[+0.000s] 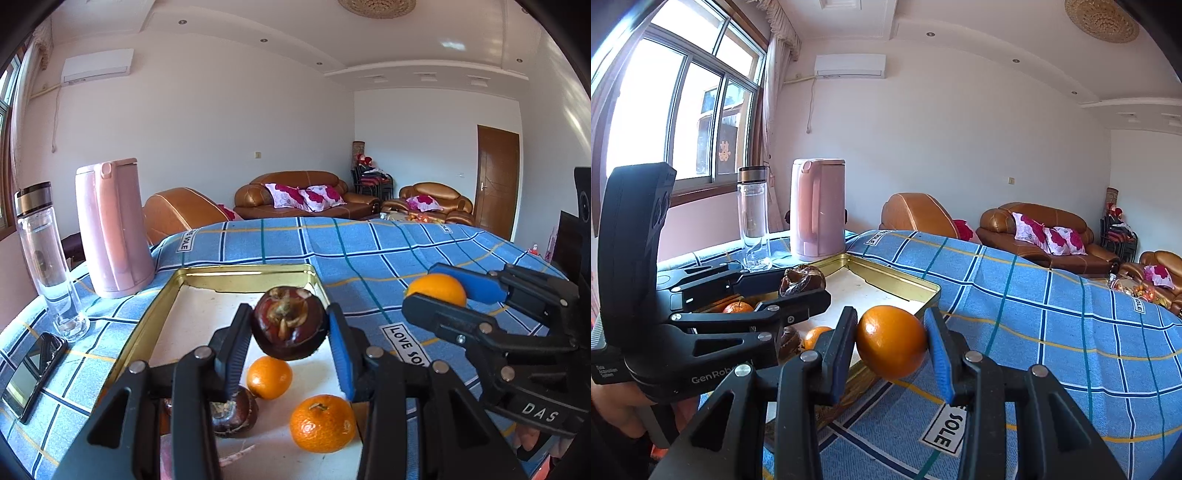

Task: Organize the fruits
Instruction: 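Open the right tool over the tray while the left tool releases the brown fruit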

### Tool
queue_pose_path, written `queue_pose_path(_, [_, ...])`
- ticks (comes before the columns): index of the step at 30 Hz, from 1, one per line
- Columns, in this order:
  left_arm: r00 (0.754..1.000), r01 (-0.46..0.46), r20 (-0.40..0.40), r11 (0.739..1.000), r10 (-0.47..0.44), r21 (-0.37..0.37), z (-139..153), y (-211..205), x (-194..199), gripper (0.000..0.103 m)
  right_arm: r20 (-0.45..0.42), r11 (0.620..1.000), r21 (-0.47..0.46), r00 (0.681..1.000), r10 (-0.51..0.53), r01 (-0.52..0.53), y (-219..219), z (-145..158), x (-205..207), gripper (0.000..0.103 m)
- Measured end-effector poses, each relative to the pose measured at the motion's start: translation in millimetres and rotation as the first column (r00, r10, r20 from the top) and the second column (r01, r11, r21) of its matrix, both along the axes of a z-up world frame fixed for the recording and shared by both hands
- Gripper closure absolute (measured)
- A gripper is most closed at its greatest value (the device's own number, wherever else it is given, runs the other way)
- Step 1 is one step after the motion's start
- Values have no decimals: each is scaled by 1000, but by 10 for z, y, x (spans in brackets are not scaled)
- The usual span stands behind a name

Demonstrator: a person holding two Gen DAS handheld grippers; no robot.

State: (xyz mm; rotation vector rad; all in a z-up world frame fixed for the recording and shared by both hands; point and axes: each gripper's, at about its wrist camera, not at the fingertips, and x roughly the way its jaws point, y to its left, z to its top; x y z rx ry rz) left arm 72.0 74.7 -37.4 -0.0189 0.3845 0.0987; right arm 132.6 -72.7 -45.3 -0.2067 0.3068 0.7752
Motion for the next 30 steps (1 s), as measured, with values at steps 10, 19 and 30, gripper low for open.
queue_pose_path(10, [998,-49,-44,999,49,4,-67,215,-32,61,-16,997,-29,998,68,-68,290,-67,-86,63])
queue_pose_path(19, [990,-107,-96,994,106,-4,-152,495,-85,61,-46,989,-72,991,125,-128,563,-150,-127,63])
queue_pose_path(30, [978,-119,-171,993,116,-5,-305,624,-62,60,-95,970,-156,981,170,-184,793,-250,-140,63])
